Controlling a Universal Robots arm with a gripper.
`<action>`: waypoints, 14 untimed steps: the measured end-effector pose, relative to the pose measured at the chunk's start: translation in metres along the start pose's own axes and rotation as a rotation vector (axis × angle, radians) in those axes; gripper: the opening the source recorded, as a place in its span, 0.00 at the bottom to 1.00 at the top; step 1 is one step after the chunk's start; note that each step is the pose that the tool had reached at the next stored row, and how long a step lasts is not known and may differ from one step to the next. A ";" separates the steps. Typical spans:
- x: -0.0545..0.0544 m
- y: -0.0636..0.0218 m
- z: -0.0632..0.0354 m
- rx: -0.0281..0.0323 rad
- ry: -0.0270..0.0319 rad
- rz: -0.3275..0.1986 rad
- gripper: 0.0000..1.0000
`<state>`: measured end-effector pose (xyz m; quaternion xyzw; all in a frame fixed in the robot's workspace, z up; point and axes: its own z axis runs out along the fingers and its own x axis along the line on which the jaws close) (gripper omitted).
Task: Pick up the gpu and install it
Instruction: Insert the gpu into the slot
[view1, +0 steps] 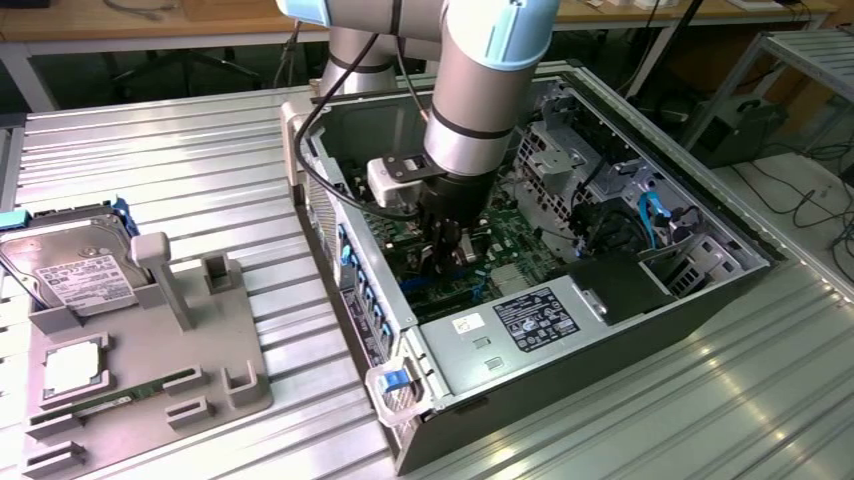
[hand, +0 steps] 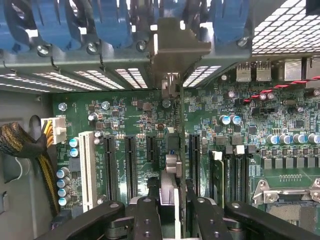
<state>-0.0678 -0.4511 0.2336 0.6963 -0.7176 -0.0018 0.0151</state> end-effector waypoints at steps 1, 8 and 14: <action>0.000 0.0000 0.0009 0.0000 -0.0001 0.000 0.29; 0.000 -0.0002 0.0076 -0.0027 0.0005 0.000 0.29; 0.000 -0.0001 0.0029 -0.0025 0.0001 0.000 0.29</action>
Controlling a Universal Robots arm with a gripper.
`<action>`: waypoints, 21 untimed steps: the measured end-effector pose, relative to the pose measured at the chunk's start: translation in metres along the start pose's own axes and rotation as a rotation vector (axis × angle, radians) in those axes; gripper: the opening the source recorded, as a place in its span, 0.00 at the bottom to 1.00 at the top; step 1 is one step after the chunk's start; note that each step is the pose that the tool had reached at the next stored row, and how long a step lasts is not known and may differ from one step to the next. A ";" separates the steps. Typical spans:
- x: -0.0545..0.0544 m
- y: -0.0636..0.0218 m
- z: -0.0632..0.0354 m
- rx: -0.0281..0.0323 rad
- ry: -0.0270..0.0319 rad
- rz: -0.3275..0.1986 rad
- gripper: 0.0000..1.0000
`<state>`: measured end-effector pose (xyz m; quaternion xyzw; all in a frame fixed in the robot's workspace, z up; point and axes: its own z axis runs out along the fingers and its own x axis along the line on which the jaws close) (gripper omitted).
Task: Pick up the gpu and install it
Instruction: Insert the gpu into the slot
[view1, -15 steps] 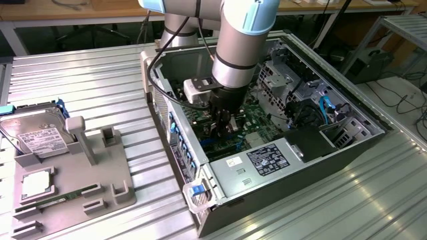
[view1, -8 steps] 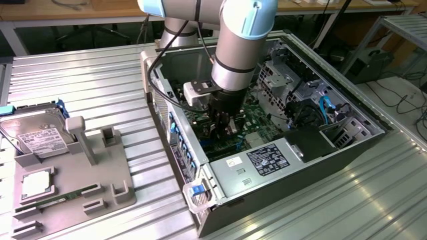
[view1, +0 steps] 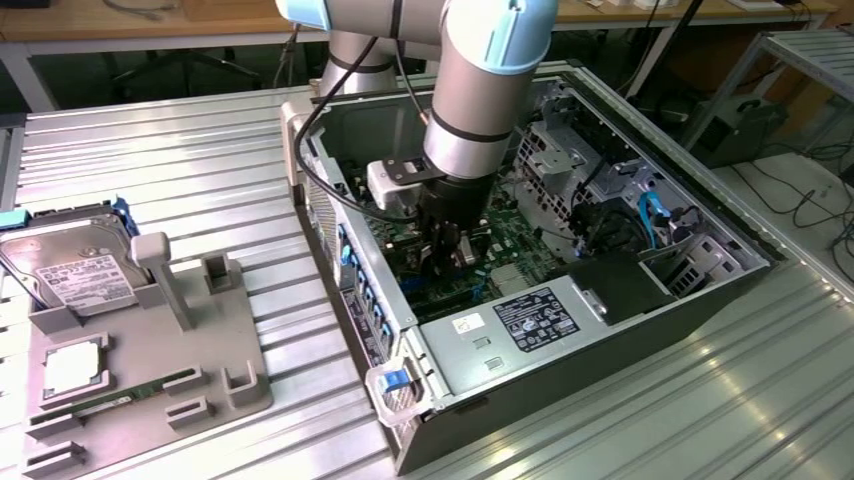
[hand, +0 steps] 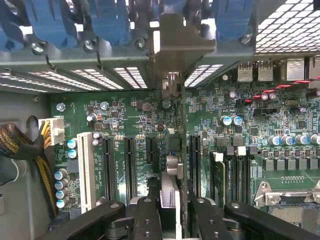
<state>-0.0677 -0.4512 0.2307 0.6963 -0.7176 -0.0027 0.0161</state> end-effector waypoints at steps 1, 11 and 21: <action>0.000 0.0000 -0.0001 0.0000 0.0001 0.000 0.29; 0.000 0.0000 0.0000 0.0000 0.0001 0.000 0.29; -0.001 0.0000 0.0004 0.0000 0.0001 0.000 0.29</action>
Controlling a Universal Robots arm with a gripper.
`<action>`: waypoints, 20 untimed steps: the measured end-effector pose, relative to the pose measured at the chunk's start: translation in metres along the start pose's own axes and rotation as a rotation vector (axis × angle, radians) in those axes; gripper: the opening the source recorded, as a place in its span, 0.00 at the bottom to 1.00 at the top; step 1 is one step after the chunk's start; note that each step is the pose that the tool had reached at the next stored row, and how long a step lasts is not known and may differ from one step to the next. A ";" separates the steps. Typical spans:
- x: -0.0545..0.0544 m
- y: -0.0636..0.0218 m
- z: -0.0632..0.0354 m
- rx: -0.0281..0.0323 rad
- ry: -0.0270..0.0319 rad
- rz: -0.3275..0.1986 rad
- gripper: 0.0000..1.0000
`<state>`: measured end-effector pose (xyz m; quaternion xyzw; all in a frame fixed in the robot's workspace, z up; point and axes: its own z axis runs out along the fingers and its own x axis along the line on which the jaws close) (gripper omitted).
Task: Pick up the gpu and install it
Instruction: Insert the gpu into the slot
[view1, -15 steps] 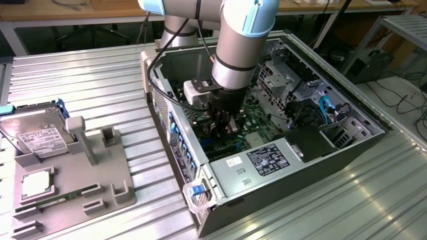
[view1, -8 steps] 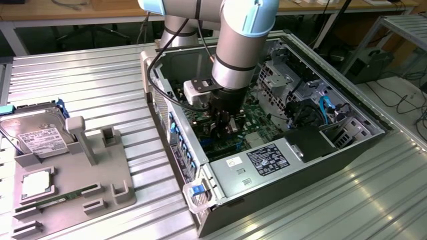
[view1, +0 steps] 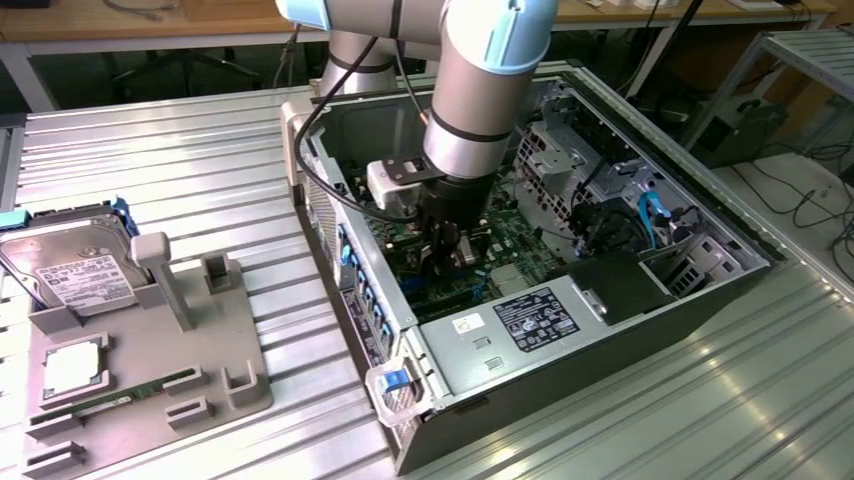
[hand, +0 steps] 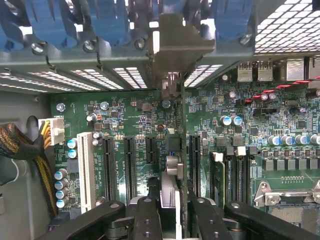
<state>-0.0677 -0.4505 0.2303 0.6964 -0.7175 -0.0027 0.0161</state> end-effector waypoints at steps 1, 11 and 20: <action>0.000 0.0000 0.0001 -0.0001 0.0003 0.000 0.29; -0.001 0.0001 0.0016 0.0000 0.0001 -0.001 0.29; -0.001 0.0002 0.0030 0.0001 -0.0003 0.000 0.29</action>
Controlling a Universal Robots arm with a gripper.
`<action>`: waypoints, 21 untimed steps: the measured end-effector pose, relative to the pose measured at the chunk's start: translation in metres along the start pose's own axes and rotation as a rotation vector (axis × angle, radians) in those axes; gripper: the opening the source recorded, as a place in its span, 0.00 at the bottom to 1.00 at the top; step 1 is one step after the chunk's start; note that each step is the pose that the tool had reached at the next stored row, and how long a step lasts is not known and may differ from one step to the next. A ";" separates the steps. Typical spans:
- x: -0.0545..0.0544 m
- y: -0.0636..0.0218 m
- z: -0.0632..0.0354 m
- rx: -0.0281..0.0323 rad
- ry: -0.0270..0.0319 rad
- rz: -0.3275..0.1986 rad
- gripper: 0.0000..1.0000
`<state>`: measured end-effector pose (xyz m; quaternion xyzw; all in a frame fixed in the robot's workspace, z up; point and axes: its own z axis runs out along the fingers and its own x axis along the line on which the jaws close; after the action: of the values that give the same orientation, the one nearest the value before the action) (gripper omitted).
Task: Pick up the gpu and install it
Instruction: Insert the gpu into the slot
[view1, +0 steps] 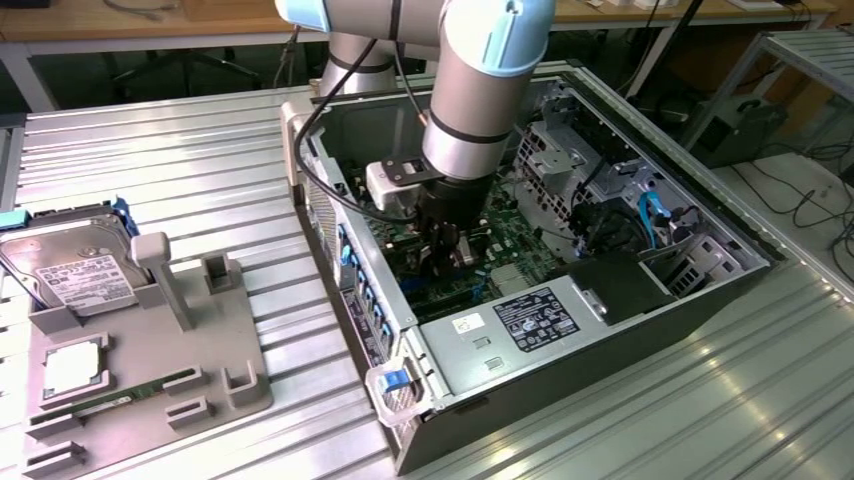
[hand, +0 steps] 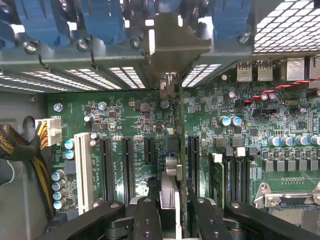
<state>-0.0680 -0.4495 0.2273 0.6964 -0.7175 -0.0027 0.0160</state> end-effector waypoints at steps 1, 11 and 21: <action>0.000 0.0000 0.0007 -0.0001 0.0000 0.000 0.29; 0.000 0.0006 0.0119 0.0002 -0.0037 0.000 0.29; 0.000 0.0010 0.0069 0.0011 -0.0039 0.000 0.29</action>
<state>-0.0691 -0.4495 0.2204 0.6965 -0.7174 -0.0037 0.0142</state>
